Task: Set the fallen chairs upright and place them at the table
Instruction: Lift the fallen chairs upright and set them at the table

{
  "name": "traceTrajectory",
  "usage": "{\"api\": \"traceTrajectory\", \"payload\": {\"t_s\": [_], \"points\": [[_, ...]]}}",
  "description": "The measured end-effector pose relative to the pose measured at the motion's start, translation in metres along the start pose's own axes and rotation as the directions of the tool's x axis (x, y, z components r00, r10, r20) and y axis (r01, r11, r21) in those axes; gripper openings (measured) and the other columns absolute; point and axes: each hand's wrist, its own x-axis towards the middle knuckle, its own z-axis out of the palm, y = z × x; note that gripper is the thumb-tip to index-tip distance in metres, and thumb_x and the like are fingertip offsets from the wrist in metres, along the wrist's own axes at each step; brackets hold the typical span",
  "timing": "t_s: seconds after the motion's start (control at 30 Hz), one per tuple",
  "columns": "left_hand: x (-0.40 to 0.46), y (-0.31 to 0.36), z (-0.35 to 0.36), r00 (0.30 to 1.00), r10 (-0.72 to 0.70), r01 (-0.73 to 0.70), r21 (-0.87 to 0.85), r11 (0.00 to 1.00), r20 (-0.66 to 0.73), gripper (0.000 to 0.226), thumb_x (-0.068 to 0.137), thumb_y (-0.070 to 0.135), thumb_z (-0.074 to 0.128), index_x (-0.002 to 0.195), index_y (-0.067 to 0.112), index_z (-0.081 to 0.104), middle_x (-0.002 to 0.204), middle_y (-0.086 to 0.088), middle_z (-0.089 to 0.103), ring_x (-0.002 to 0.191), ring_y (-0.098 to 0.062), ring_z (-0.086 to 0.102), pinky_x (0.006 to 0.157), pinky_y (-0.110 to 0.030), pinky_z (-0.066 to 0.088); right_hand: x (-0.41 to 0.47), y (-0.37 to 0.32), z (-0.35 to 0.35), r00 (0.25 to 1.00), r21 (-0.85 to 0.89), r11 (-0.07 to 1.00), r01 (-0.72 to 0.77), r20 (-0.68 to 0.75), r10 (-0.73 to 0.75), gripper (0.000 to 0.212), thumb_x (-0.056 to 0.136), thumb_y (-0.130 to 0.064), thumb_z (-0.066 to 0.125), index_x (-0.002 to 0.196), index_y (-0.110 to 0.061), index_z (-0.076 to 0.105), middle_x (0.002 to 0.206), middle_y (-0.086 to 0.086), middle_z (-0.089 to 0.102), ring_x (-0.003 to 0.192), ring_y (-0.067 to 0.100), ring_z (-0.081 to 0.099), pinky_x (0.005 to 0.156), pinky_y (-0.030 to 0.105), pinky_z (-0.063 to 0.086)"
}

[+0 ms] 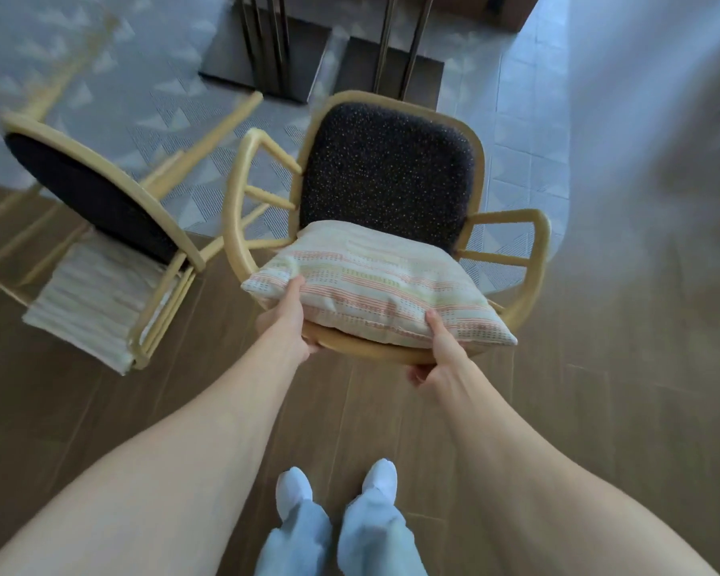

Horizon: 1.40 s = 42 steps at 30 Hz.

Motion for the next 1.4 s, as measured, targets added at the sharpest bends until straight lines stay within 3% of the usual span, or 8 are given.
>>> {"api": "traceTrajectory", "payload": {"t_s": [0.23, 0.4, 0.5, 0.67, 0.83, 1.03, 1.23, 1.4], "points": [[0.013, 0.053, 0.048, 0.999, -0.007, 0.003, 0.104, 0.995, 0.04, 0.057, 0.077, 0.038, 0.083, 0.117, 0.022, 0.046, 0.096, -0.008, 0.056, 0.079, -0.033, 0.058, 0.039, -0.051, 0.054, 0.007, -0.064, 0.026, 0.999, 0.043, 0.999, -0.006, -0.052, 0.008, 0.066, 0.069, -0.044, 0.091, 0.12, -0.015, 0.06, 0.119, 0.009, 0.065, 0.083, 0.026, 0.063, 0.043, 0.029, 0.049], [0.023, 0.083, 0.102, 0.999, 0.022, -0.025, 0.119, 0.993, 0.029, 0.057, 0.075, 0.048, 0.081, 0.116, 0.021, 0.053, 0.106, -0.01, 0.063, 0.09, -0.034, 0.067, 0.055, -0.057, 0.06, 0.014, -0.117, 0.057, 0.991, 0.127, 0.989, 0.075, -0.121, -0.06, 0.054, 0.068, -0.039, 0.093, 0.092, -0.013, 0.053, 0.11, 0.013, 0.066, 0.082, 0.029, 0.067, 0.041, 0.027, 0.046], [0.031, 0.104, 0.136, 0.999, 0.04, -0.039, 0.092, 0.995, -0.014, 0.054, 0.072, 0.05, 0.082, 0.108, 0.02, 0.055, 0.103, -0.01, 0.064, 0.085, -0.033, 0.069, 0.047, -0.051, 0.058, 0.025, -0.148, 0.074, 0.984, 0.139, 0.985, 0.103, -0.16, -0.08, 0.054, 0.066, -0.041, 0.094, 0.078, -0.016, 0.048, 0.107, 0.013, 0.066, 0.072, 0.024, 0.065, 0.038, 0.023, 0.045], [0.046, 0.13, 0.179, 0.998, 0.056, -0.054, 0.072, 0.996, -0.036, 0.042, 0.071, 0.047, 0.085, 0.087, 0.021, 0.054, 0.095, -0.008, 0.066, 0.078, -0.029, 0.07, 0.043, -0.044, 0.057, 0.04, -0.192, 0.097, 0.979, 0.159, 0.98, 0.12, -0.182, -0.091, 0.056, 0.062, -0.043, 0.095, 0.076, -0.018, 0.047, 0.101, 0.01, 0.065, 0.074, 0.023, 0.067, 0.037, 0.02, 0.045], [0.053, 0.149, 0.202, 0.997, 0.056, -0.049, 0.137, 0.989, -0.051, 0.053, 0.076, 0.049, 0.079, 0.114, 0.02, 0.054, 0.104, -0.009, 0.066, 0.085, -0.03, 0.07, 0.044, -0.044, 0.057, 0.05, -0.218, 0.111, 0.981, 0.141, 0.985, 0.104, -0.181, -0.077, 0.053, 0.062, -0.043, 0.095, 0.077, -0.018, 0.05, 0.094, 0.008, 0.066, 0.069, 0.022, 0.066, 0.036, 0.019, 0.044], [0.058, 0.148, 0.203, 0.996, 0.078, -0.074, 0.112, 0.991, -0.04, 0.049, 0.076, 0.051, 0.078, 0.107, 0.02, 0.057, 0.104, -0.011, 0.068, 0.086, -0.032, 0.071, 0.057, -0.054, 0.062, 0.046, -0.217, 0.113, 0.967, 0.107, 0.986, 0.129, -0.234, -0.101, 0.057, 0.061, -0.046, 0.093, 0.074, -0.02, 0.044, 0.085, 0.004, 0.061, 0.067, 0.019, 0.064, 0.035, 0.018, 0.043], [0.038, 0.159, 0.174, 0.979, 0.083, -0.1, 0.085, 0.991, 0.184, 0.04, 0.085, 0.044, 0.077, 0.108, 0.017, 0.059, 0.111, -0.013, 0.067, 0.091, -0.031, 0.071, 0.061, -0.052, 0.062, 0.011, -0.206, 0.107, 0.988, 0.071, 0.985, 0.155, -0.005, -0.155, 0.044, 0.083, -0.056, 0.075, 0.089, -0.018, 0.053, 0.106, 0.008, 0.069, 0.081, 0.02, 0.067, 0.056, 0.034, 0.059], [0.011, 0.179, 0.106, 0.971, 0.172, -0.189, 0.096, 0.977, 0.164, 0.02, 0.095, 0.018, 0.064, 0.111, 0.009, 0.056, 0.105, -0.015, 0.056, 0.092, -0.025, 0.063, 0.058, -0.042, 0.061, -0.043, -0.161, 0.136, 0.981, 0.004, 0.986, 0.168, 0.095, -0.168, 0.065, 0.091, -0.06, 0.063, 0.136, -0.014, 0.05, 0.133, 0.012, 0.057, 0.106, 0.027, 0.062, 0.081, 0.042, 0.06]]}}
